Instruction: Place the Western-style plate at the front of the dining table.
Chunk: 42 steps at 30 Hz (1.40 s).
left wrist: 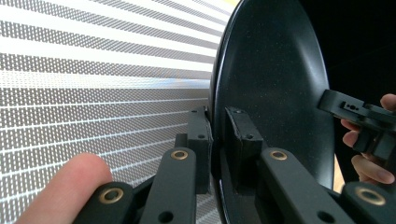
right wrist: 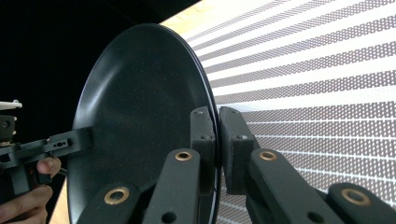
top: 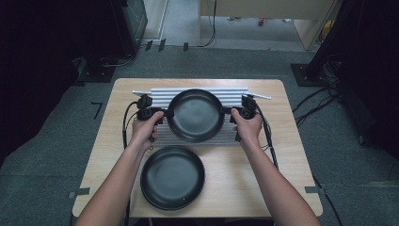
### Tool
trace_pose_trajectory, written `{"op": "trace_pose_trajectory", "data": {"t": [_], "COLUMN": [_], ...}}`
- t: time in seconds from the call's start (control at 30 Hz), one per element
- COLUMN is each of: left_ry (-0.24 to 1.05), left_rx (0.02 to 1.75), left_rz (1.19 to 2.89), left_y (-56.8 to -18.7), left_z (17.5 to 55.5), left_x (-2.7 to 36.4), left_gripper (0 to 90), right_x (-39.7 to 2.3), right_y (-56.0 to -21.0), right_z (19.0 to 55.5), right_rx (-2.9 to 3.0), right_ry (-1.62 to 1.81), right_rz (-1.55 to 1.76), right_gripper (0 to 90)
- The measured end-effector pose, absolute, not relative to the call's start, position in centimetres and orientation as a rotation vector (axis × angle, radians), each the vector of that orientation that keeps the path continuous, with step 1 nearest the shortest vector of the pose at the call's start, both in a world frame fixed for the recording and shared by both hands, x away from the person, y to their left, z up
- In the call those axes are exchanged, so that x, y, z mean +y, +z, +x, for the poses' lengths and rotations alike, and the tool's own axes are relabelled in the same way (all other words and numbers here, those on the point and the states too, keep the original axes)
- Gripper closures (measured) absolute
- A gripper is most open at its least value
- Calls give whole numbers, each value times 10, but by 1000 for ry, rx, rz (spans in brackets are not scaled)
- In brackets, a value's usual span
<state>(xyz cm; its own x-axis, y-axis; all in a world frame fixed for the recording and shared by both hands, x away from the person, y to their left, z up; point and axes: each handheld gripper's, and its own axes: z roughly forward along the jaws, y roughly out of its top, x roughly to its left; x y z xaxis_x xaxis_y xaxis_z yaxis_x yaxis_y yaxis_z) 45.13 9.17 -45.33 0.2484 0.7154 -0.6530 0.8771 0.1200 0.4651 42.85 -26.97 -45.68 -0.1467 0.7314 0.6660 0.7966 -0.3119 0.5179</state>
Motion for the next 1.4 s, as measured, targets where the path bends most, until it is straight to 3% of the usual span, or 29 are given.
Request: {"op": "trace_pose_trajectory", "data": {"t": [0.73, 1.4], "left_ry": [-252, -276], "left_rx": [1633, 1698], "left_rz": [1690, 1622], "left_y": [-487, -502], "left_z": [492, 502], "left_x": [67, 71], "left_gripper": [801, 797], "right_x": [-276, -269], "right_y": [-501, -512], "right_z": [461, 468], "right_rx": [-1740, -1685], "right_ry": [-1339, -1402], "right_rz": [-2164, -2226], "right_gripper": [848, 854]}}
